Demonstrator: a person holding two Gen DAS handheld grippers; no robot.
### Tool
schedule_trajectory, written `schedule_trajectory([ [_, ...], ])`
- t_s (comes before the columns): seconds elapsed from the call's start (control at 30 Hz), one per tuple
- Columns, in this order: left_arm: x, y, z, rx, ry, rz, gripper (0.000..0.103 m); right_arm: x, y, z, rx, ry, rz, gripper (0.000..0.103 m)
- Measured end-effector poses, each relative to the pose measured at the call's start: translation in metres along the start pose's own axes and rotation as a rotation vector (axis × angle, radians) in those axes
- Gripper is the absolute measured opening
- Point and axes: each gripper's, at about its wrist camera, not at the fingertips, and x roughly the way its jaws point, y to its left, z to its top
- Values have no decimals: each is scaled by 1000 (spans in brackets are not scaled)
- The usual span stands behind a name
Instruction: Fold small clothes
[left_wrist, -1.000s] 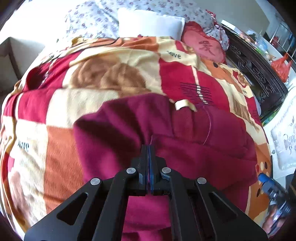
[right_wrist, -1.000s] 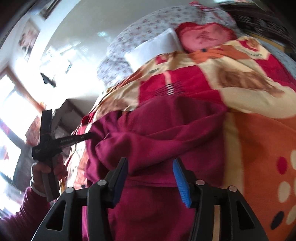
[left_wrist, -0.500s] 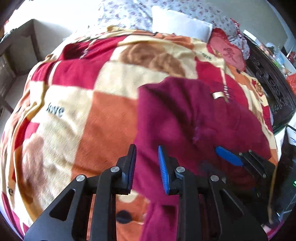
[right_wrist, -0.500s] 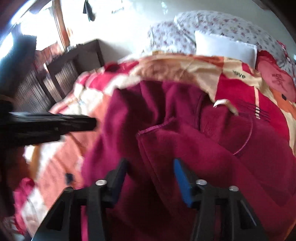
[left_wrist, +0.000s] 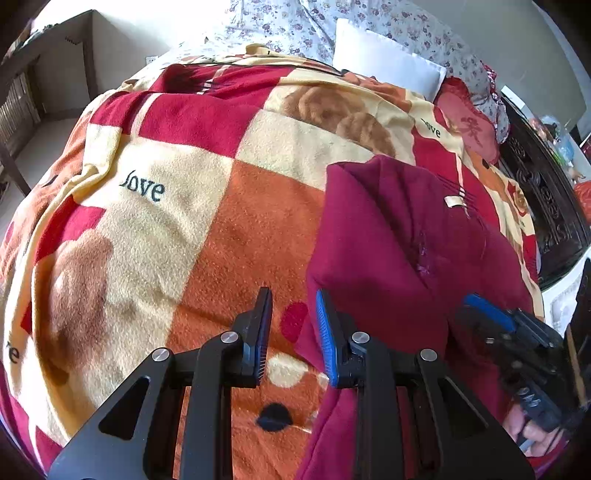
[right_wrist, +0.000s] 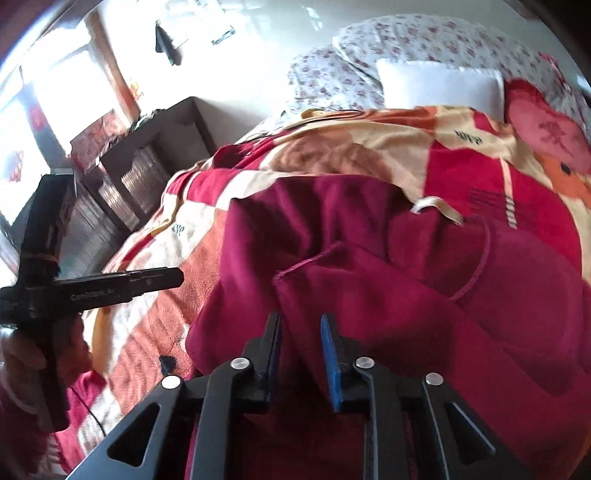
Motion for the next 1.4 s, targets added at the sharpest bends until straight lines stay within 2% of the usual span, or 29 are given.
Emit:
schedule_trajectory([
  [0.1,0,-3,-1,11,7,-2,24,24,9,2,-39,47,-92,25],
  [0.23,1,-4,-6,20,18,0,24,47,2,2,-33,86,-116,25],
  [0.57,0,3,-11,-12,26,-5,24,55,11,0,-108,102,-162,32],
  [0.6,-1,3,-11,-11,23,-4,24,55,11,0,-106,101,-163,29],
  [0.63,-4,4,-12,-12,19,-3,24,51,6,1,-74,87,-157,17],
  [0.7,-8,7,-11,-17,12,0,24,40,-3,2,-15,59,-127,7],
  [0.83,-23,16,-6,-47,-20,3,24,-8,-16,7,134,-60,44,6],
  [0.93,-38,18,1,-79,-74,-13,24,-27,5,14,115,-92,164,6],
  [1.03,-46,12,5,-91,-109,-26,24,-15,38,17,57,-91,206,6],
  [1.07,-45,9,7,-86,-110,-25,28,-8,44,15,61,-95,213,6],
  [1.13,-41,0,6,-70,-99,-22,30,19,49,12,89,-38,226,12],
  [1.17,-39,-4,4,-58,-92,-25,30,31,45,9,116,26,215,13],
  [1.2,-36,-9,3,-40,-84,-23,30,33,41,6,138,46,213,13],
  [1.27,-30,-17,-1,-12,-80,-16,30,14,25,-4,167,3,214,17],
  [1.3,-26,-22,-3,11,-79,-13,30,-3,15,-10,162,-23,173,21],
  [1.4,-15,-34,-9,45,-74,-8,30,-50,-19,-25,160,-93,9,22],
])
